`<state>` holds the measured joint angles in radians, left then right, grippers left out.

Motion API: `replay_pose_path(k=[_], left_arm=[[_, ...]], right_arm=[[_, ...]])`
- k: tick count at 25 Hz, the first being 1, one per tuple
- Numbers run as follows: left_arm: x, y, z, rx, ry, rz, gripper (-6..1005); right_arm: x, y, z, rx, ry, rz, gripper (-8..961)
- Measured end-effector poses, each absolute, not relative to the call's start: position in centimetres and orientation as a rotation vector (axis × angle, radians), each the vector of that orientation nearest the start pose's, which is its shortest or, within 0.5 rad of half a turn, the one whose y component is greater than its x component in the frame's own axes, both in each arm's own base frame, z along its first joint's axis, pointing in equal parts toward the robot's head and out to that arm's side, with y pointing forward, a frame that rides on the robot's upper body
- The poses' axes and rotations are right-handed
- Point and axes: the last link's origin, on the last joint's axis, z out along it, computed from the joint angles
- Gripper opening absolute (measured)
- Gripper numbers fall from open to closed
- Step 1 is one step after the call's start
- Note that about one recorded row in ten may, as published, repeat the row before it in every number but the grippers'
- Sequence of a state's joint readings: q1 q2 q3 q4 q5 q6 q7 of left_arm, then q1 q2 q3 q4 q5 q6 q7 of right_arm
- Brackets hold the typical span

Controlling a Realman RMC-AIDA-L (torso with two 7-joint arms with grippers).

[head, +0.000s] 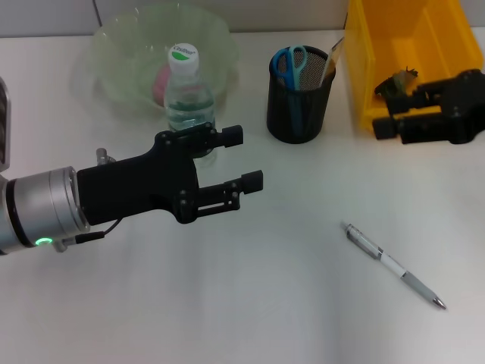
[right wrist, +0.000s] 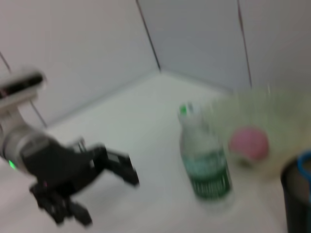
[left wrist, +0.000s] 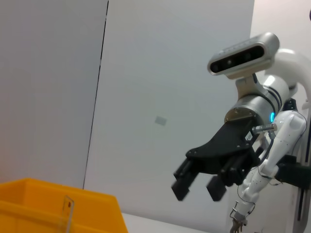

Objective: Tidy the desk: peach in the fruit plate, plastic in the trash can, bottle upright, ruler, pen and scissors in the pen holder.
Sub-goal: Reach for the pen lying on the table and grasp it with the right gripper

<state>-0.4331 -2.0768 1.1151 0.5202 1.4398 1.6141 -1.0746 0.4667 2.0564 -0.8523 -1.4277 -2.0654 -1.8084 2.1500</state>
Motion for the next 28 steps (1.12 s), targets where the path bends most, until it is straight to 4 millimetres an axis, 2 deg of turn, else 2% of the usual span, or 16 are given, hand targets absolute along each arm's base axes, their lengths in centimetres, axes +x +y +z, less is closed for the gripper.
replay_pose_path(k=[6,9,13,18,19,22,23,28], left_arm=[[-23.4,28.7,-3.1,-2.706,-0.317,-1.142,723],[-23.3,28.2,-2.9,-2.715,-0.278,-1.170,723],[-23.6,27.8,-2.8,-2.718,-0.277,-1.180,723],[-24.2,27.2,-2.7,-2.708,-0.308,-1.175,723],[-24.2,27.2,-2.7,-2.708,-0.308,-1.175,723],[-24.3,26.9,-2.7,-2.710,-0.312,-1.183,723],[-24.2,26.7,-2.6,-2.715,-0.306,-1.199,723],[-24.2,26.5,-2.6,-2.717,-0.301,-1.211,723]], right_arm=[[17.3,33.3,10.3,-2.794,0.967,0.019,556],[17.0,33.8,10.0,-2.789,1.031,-0.127,555],[16.5,34.3,8.2,-2.778,1.074,-0.346,555],[15.7,35.1,4.8,-2.736,1.134,-0.610,555],[15.7,35.1,4.8,-2.736,1.134,-0.610,555],[15.6,35.5,3.5,-2.698,1.120,-0.695,555],[15.6,35.6,2.6,-2.691,1.107,-0.749,556],[16.0,35.6,0.7,-2.682,1.095,-0.830,555]])
